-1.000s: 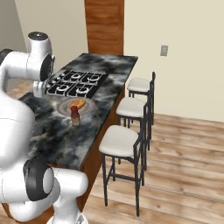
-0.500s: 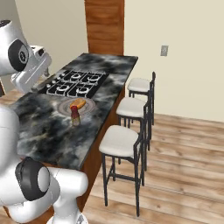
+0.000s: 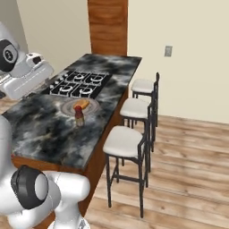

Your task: Move the hot dog bun to the plate on the dining table and place the condiment next to that plate. Then navigate to the fridge and take the sausage and place it on the plate as well.

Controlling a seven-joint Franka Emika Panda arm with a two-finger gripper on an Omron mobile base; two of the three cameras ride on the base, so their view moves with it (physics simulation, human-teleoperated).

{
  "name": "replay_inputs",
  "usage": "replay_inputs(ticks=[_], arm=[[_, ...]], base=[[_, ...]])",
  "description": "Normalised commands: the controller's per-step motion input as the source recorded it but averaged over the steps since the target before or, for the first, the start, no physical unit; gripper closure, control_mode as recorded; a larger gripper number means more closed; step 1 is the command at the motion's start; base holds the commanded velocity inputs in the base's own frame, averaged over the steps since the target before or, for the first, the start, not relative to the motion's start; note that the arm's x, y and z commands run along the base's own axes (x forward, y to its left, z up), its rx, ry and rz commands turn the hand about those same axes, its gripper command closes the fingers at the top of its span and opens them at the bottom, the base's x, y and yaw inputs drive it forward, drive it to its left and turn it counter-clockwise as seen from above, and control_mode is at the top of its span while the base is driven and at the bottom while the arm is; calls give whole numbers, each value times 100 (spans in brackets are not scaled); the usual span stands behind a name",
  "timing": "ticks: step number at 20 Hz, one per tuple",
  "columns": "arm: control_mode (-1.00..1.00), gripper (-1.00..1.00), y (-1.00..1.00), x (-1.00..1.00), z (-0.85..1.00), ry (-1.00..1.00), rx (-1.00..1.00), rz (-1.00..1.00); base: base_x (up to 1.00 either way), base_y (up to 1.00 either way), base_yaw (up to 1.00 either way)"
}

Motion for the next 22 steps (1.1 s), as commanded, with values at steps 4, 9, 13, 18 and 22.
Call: replay_inputs(ticks=[4,9,13,18,22], arm=[[100,-100,0,0,0,0,0,0],[100,-100,0,0,0,0,0,0],[100,-100,0,0,0,0,0,0],[100,-100,0,0,0,0,0,0],[100,-100,0,0,0,0,0,0]], base=[[-95,71,5],[-55,100,30],[-16,100,55],[6,100,63],[73,97,47]])
